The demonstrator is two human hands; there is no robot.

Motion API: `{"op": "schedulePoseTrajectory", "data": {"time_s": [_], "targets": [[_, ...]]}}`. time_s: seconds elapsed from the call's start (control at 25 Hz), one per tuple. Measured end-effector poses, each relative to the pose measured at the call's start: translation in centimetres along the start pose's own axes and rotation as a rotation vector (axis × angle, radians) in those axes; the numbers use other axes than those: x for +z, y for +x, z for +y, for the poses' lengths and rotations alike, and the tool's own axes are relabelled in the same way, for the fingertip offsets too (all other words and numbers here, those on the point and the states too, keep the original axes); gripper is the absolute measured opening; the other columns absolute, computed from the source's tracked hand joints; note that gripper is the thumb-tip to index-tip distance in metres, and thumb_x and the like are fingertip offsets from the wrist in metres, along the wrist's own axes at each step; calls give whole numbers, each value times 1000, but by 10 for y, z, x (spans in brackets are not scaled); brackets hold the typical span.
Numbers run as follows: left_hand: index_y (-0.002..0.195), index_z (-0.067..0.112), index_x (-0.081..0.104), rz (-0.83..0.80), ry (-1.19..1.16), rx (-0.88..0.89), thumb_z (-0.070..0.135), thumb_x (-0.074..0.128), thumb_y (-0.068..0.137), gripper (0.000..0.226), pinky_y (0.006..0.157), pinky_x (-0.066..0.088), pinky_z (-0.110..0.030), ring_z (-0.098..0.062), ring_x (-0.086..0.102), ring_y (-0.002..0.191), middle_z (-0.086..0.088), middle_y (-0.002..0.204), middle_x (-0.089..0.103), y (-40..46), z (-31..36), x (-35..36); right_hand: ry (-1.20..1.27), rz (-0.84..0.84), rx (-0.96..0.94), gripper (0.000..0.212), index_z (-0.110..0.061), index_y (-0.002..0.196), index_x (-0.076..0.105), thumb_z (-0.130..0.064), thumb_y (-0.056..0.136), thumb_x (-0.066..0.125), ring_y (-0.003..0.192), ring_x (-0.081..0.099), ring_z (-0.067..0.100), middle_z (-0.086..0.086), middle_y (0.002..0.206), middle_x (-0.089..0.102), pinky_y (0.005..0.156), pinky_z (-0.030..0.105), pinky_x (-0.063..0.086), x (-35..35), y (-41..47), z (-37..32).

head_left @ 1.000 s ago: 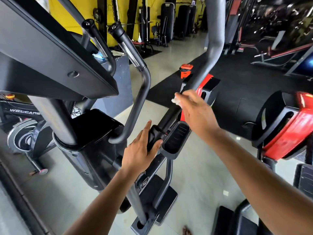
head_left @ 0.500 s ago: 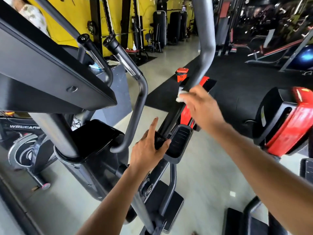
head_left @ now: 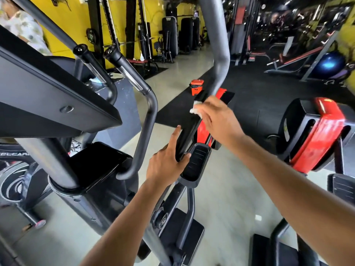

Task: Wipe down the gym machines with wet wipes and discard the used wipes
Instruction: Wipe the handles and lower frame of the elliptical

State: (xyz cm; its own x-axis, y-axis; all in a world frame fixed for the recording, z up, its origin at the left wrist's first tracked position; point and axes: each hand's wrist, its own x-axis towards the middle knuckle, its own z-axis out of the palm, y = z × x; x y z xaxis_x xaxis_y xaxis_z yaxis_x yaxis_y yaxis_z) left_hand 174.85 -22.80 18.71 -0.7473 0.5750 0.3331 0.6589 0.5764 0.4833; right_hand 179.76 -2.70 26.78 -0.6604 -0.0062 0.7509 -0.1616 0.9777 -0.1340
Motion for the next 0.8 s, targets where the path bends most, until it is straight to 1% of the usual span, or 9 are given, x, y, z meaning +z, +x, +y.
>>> {"op": "schedulePoseTrajectory", "data": {"time_s": [0.08, 0.16, 0.24, 0.32, 0.44, 0.52, 0.6, 0.72, 0.8], "targets": [[161, 48, 0, 1, 5, 5, 51, 57, 100, 83, 79, 54, -44, -28, 69, 82, 9, 75, 55, -1, 1, -2, -108, 11, 52, 25, -7, 119, 71, -6, 101, 55, 85, 63, 31, 15, 106, 58, 80, 37, 55, -19, 30, 15], [161, 47, 3, 9, 3, 16, 51, 57, 100, 81, 83, 55, -45, -27, 71, 90, 4, 98, 69, -1, 0, -1, -222, -47, 132, 27, -5, 123, 68, -3, 99, 55, 90, 63, 33, 15, 113, 55, 83, 39, 55, -34, 54, 26], [160, 47, 6, 20, -3, 28, 53, 56, 100, 79, 84, 57, -46, -27, 72, 96, 4, 120, 71, -1, -3, 2, -342, -145, 124, 22, -1, 114, 66, 2, 93, 61, 82, 61, 30, 15, 110, 54, 74, 36, 52, -32, 58, 19], [160, 44, 10, 37, 0, 30, 54, 56, 99, 76, 82, 58, -44, -27, 72, 97, 2, 122, 71, 1, -5, 4, -432, -286, -1, 18, -1, 99, 66, 4, 83, 71, 78, 59, 25, 13, 97, 55, 60, 31, 45, -16, 41, -1], [159, 40, 17, 50, 15, 18, 53, 56, 99, 73, 79, 54, -42, -29, 71, 95, -2, 117, 72, 2, -4, 5, -417, -439, -119, 25, -8, 96, 70, 2, 74, 77, 75, 61, 18, 7, 93, 56, 50, 23, 32, -1, 6, -31], [159, 41, 18, 44, 3, 11, 53, 56, 99, 72, 78, 54, -41, -30, 71, 93, -2, 114, 73, 1, -4, 4, -441, -425, -140, 29, -6, 102, 68, 4, 76, 76, 77, 61, 18, 8, 100, 54, 52, 24, 40, -16, 15, -31], [158, 44, 18, 47, -8, 5, 54, 57, 98, 72, 78, 56, -41, -29, 71, 91, 0, 109, 73, 0, -3, 4, -530, -356, -104, 33, 0, 109, 63, 11, 79, 69, 85, 60, 25, 14, 110, 49, 68, 33, 57, -34, 45, -7], [157, 46, 18, 63, -25, 5, 55, 58, 98, 72, 80, 60, -42, -27, 72, 91, 3, 107, 73, -1, -5, 5, -555, -223, -3, 41, 0, 117, 62, 18, 80, 58, 101, 59, 35, 17, 118, 46, 83, 48, 59, -51, 76, 30], [157, 49, 15, 60, -24, 3, 57, 57, 98, 73, 81, 60, -43, -26, 72, 91, 4, 106, 73, 0, -7, 6, -444, -147, 38, 47, -2, 121, 63, 19, 79, 56, 101, 57, 35, 17, 116, 49, 85, 46, 55, -38, 62, 33]]}}
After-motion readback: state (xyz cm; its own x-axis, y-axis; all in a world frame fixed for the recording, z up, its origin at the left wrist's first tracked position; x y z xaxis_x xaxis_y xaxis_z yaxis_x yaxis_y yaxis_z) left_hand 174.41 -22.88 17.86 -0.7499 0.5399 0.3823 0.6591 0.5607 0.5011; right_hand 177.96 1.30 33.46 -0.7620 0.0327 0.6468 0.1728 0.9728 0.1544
